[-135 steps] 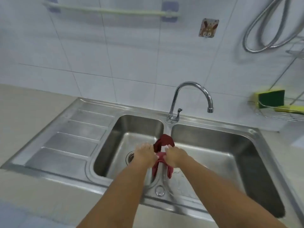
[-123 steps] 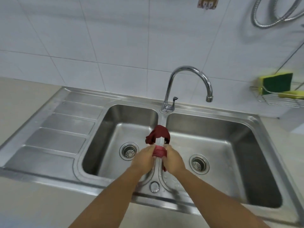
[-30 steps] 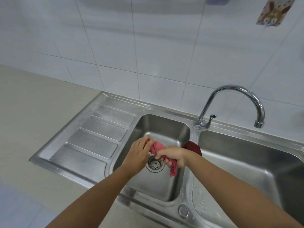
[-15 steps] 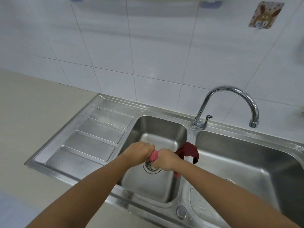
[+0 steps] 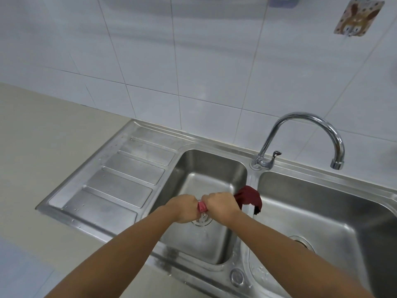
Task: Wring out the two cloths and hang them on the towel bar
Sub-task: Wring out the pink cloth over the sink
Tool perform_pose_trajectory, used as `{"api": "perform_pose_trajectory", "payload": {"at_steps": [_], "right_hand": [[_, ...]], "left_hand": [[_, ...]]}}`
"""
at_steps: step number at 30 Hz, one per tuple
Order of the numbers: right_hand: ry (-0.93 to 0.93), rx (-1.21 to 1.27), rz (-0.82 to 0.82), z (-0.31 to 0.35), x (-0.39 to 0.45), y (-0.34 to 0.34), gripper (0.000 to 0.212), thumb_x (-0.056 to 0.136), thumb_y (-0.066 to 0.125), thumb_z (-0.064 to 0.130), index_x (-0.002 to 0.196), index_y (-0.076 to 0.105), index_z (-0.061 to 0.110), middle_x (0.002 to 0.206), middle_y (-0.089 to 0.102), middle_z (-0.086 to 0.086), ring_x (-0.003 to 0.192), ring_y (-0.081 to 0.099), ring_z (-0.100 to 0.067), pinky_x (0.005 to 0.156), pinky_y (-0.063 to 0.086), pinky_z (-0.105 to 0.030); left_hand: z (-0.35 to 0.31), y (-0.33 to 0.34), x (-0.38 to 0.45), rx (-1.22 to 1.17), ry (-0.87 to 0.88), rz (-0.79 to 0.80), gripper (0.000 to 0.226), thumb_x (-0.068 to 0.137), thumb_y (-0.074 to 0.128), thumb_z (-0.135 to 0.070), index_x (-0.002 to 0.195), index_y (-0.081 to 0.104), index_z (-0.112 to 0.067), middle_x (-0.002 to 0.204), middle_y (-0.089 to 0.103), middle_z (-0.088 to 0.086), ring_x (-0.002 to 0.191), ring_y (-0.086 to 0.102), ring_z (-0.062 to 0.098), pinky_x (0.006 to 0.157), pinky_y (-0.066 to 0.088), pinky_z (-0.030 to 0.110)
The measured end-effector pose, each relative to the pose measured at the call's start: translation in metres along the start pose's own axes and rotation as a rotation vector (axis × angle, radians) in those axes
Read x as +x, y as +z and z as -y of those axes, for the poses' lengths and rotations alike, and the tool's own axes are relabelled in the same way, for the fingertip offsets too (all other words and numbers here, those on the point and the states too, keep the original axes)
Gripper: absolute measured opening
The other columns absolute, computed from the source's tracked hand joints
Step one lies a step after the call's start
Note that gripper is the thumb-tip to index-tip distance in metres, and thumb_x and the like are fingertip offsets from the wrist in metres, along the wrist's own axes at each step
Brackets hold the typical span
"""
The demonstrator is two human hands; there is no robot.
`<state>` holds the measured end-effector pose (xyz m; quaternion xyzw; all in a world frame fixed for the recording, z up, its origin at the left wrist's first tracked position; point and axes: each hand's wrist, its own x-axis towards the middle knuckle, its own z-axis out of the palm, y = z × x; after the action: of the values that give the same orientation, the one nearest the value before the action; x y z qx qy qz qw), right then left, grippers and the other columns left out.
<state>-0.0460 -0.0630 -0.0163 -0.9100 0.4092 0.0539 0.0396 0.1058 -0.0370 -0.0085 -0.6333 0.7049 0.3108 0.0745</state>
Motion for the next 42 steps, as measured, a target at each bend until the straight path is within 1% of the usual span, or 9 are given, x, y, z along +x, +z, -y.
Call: {"api": "perform_pose_trajectory", "payload": {"at_steps": [7, 12, 17, 26, 29, 31, 34, 35, 42], "right_hand": [[0.362, 0.307, -0.059, -0.008, -0.002, 0.003, 0.011, 0.088, 0.057, 0.02, 0.089, 0.045, 0.018, 0.09, 0.054, -0.003, 0.078, 0.05, -0.022, 0.06, 0.039, -0.032], [0.275, 0.239, -0.009, 0.0, 0.0, -0.004, 0.011, 0.09, 0.055, 0.027, 0.094, 0.053, 0.017, 0.093, 0.062, -0.004, 0.081, 0.063, -0.027, 0.061, 0.039, -0.032], [0.19, 0.043, 0.112, 0.009, -0.007, -0.002, 0.027, 0.093, 0.043, 0.027, 0.07, 0.052, 0.016, 0.071, 0.057, -0.003, 0.066, 0.055, -0.024, 0.059, 0.041, -0.03], [0.131, -0.025, 0.166, 0.009, -0.005, -0.008, 0.021, 0.089, 0.042, 0.017, 0.078, 0.06, 0.013, 0.076, 0.059, -0.005, 0.067, 0.056, -0.026, 0.06, 0.045, -0.03], [0.137, 0.067, 0.115, 0.006, -0.004, -0.003, 0.019, 0.09, 0.05, 0.024, 0.098, 0.061, 0.011, 0.096, 0.067, -0.008, 0.084, 0.064, -0.029, 0.067, 0.046, -0.033], [0.175, 0.263, 0.169, 0.003, -0.003, 0.002, 0.04, 0.082, 0.065, 0.034, 0.114, 0.051, 0.015, 0.11, 0.062, -0.007, 0.097, 0.06, -0.029, 0.077, 0.049, -0.037], [0.222, 0.641, 0.31, 0.004, -0.002, -0.001, 0.096, 0.067, 0.08, 0.032, 0.143, 0.022, 0.025, 0.126, 0.051, -0.005, 0.109, 0.057, -0.029, 0.092, 0.05, -0.045], [0.22, 0.642, 0.312, 0.005, -0.002, -0.002, 0.1, 0.067, 0.08, 0.031, 0.145, 0.018, 0.027, 0.125, 0.051, -0.005, 0.109, 0.057, -0.029, 0.092, 0.05, -0.045], [0.204, 0.187, 0.095, 0.016, -0.003, -0.006, 0.014, 0.086, 0.052, 0.029, 0.092, 0.058, 0.018, 0.09, 0.069, -0.005, 0.077, 0.061, -0.026, 0.061, 0.043, -0.031]], "left_hand": [[0.023, -0.007, 0.001, 0.253, 0.04, -0.348, 0.032, 0.095, 0.047, -0.043, 0.094, 0.056, -0.013, 0.087, 0.067, 0.006, 0.072, 0.061, 0.022, 0.072, 0.056, 0.035], [0.011, 0.002, -0.001, 0.123, 0.061, -0.432, 0.037, 0.082, 0.066, -0.044, 0.096, 0.051, -0.014, 0.092, 0.059, 0.003, 0.081, 0.056, 0.022, 0.07, 0.055, 0.04], [0.005, 0.0, -0.007, 0.275, 0.043, -0.395, 0.023, 0.09, 0.052, -0.032, 0.091, 0.055, -0.008, 0.089, 0.061, 0.009, 0.074, 0.047, 0.021, 0.062, 0.044, 0.032], [0.002, -0.002, -0.013, 0.331, -0.01, -0.239, 0.026, 0.091, 0.043, -0.027, 0.071, 0.054, -0.015, 0.06, 0.046, -0.002, 0.064, 0.054, 0.023, 0.067, 0.053, 0.032], [0.004, -0.003, -0.012, 0.36, -0.029, -0.264, 0.029, 0.092, 0.042, -0.028, 0.075, 0.058, -0.012, 0.068, 0.053, 0.002, 0.064, 0.054, 0.022, 0.066, 0.052, 0.032], [0.009, -0.003, -0.01, 0.375, -0.062, -0.291, 0.026, 0.093, 0.042, -0.021, 0.085, 0.063, -0.008, 0.073, 0.057, 0.004, 0.067, 0.057, 0.023, 0.069, 0.054, 0.033], [0.012, -0.003, -0.007, 0.359, -0.083, -0.327, 0.021, 0.094, 0.043, -0.016, 0.095, 0.061, -0.007, 0.089, 0.068, 0.01, 0.079, 0.066, 0.026, 0.073, 0.055, 0.034], [0.01, -0.003, -0.006, 0.349, -0.073, -0.331, 0.019, 0.095, 0.043, -0.016, 0.097, 0.06, -0.007, 0.093, 0.068, 0.011, 0.083, 0.067, 0.027, 0.074, 0.055, 0.035], [0.001, -0.002, -0.012, 0.414, 0.012, -0.318, 0.014, 0.095, 0.047, -0.015, 0.101, 0.056, -0.007, 0.099, 0.066, 0.012, 0.088, 0.065, 0.029, 0.072, 0.052, 0.037]]}}
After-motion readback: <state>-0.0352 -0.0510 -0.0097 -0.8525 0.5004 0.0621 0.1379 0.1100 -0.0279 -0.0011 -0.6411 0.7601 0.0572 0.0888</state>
